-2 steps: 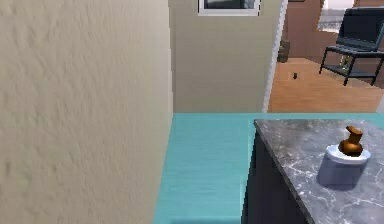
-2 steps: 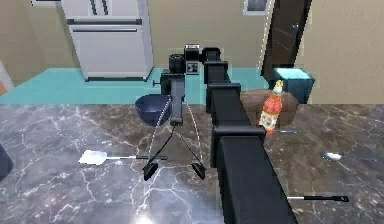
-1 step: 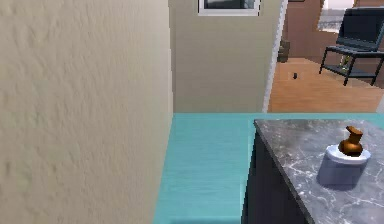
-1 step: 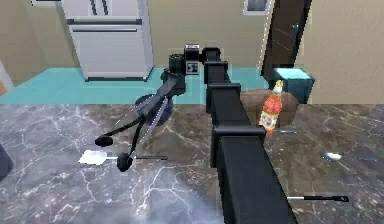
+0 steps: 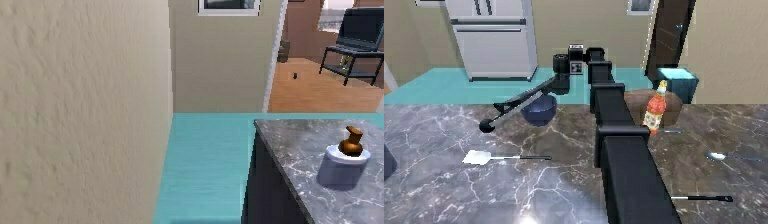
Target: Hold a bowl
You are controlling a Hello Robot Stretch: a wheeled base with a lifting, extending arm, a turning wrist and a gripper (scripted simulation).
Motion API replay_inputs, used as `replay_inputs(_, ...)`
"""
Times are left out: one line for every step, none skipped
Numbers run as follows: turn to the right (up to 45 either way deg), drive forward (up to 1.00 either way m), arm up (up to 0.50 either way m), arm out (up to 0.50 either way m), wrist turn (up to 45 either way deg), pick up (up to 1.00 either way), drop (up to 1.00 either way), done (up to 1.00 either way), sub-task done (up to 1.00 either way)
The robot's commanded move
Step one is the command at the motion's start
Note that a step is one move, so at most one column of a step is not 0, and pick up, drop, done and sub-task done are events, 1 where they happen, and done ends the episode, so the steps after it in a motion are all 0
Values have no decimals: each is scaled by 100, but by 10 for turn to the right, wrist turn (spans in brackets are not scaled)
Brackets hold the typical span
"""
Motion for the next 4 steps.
replay_inputs(0,0,0,0,450,0,0,0,0)
replay_inputs(0,0,0,0,150,0,0,0,0)
replay_inputs(0,0,-12,0,0,0,0,0,0)
replay_inputs(0,0,0,0,0,100,0,0,0)
